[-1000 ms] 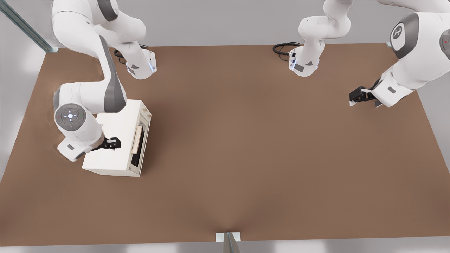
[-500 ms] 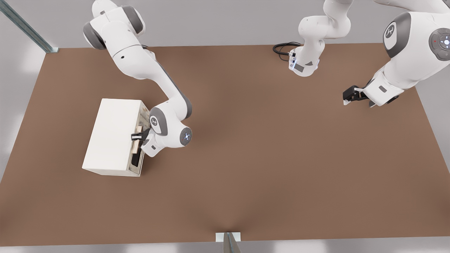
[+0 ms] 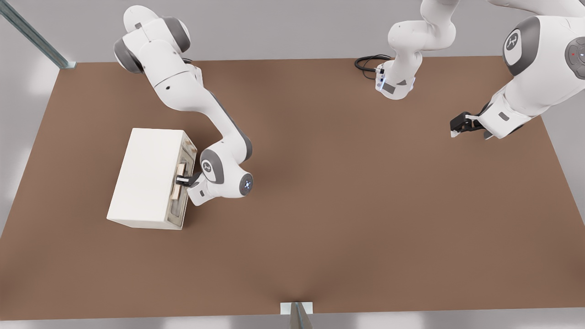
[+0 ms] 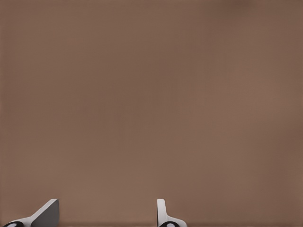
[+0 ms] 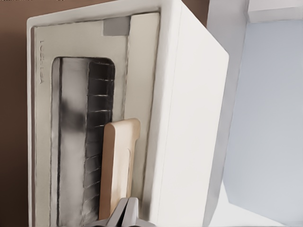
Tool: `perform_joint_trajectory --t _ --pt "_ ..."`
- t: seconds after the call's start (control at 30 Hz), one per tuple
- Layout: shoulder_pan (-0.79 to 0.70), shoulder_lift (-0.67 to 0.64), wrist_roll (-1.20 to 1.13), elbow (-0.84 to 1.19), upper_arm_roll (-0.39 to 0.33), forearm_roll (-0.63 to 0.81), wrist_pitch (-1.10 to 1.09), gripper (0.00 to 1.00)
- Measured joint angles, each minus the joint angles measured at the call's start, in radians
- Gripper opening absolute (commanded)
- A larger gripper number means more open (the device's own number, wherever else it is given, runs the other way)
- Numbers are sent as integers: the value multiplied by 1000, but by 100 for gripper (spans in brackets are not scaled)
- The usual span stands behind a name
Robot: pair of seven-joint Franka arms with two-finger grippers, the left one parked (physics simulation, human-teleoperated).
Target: Keep left arm still and open the oven door with right arm
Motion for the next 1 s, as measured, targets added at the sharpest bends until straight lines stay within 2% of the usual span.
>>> perform_joint_trajectory --t 0.17,0.3,0.33,0.4,0.5,0.6,0.63,0.8,1.0 --pt "19 23 62 26 0 3 -5 21" --pt "145 207 116 348 2 69 -41 21" --pt "166 230 130 419 5 107 -50 100" --pt "88 181 137 487 11 239 -60 100" --pt "-155 3 50 505 7 463 -28 100" --pt "-373 -265 -64 293 4 582 50 100" --pt "-420 -306 -99 265 1 606 70 100" --pt "-460 -334 -242 242 -14 669 132 100" --pt "-462 -333 -369 247 -17 681 163 100"
